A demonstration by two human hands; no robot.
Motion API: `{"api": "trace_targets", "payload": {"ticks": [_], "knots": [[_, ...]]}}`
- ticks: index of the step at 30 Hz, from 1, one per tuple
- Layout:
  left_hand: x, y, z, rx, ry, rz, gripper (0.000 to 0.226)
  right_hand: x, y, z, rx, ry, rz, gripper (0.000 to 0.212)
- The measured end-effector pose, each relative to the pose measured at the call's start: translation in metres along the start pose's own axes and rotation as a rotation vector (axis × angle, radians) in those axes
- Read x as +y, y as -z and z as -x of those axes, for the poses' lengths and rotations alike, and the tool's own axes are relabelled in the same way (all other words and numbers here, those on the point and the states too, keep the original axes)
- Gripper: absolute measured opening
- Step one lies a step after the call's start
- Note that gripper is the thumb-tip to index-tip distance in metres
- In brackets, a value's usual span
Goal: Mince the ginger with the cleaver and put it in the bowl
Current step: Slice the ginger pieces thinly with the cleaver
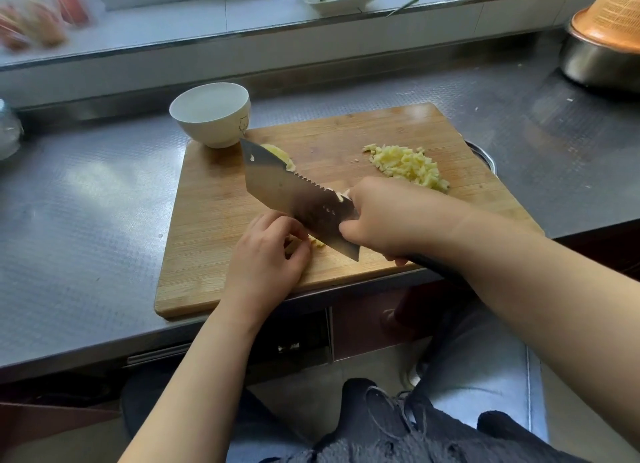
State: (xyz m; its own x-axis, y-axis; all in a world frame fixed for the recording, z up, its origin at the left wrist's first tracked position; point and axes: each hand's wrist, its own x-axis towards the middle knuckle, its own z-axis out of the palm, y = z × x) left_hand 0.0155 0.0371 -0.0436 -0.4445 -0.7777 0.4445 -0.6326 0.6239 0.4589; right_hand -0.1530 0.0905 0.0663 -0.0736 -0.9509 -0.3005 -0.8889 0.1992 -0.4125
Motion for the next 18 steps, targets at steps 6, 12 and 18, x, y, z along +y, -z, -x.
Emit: {"api": "trace_targets", "payload": {"ticks": [6, 12, 18], "knots": [[-0.003, -0.003, -0.001, 0.014, -0.019, -0.005, 0.009, -0.007, -0.008, -0.008, -0.017, -0.030, 0.044, 0.018], [-0.001, -0.002, 0.001, 0.035, -0.025, -0.025, 0.009, 0.004, -0.011, -0.014, -0.017, -0.044, -0.183, 0.013], [-0.002, 0.001, 0.005, 0.062, 0.004, -0.025, 0.010, 0.009, -0.003, -0.008, 0.001, -0.034, -0.196, 0.013]]}}
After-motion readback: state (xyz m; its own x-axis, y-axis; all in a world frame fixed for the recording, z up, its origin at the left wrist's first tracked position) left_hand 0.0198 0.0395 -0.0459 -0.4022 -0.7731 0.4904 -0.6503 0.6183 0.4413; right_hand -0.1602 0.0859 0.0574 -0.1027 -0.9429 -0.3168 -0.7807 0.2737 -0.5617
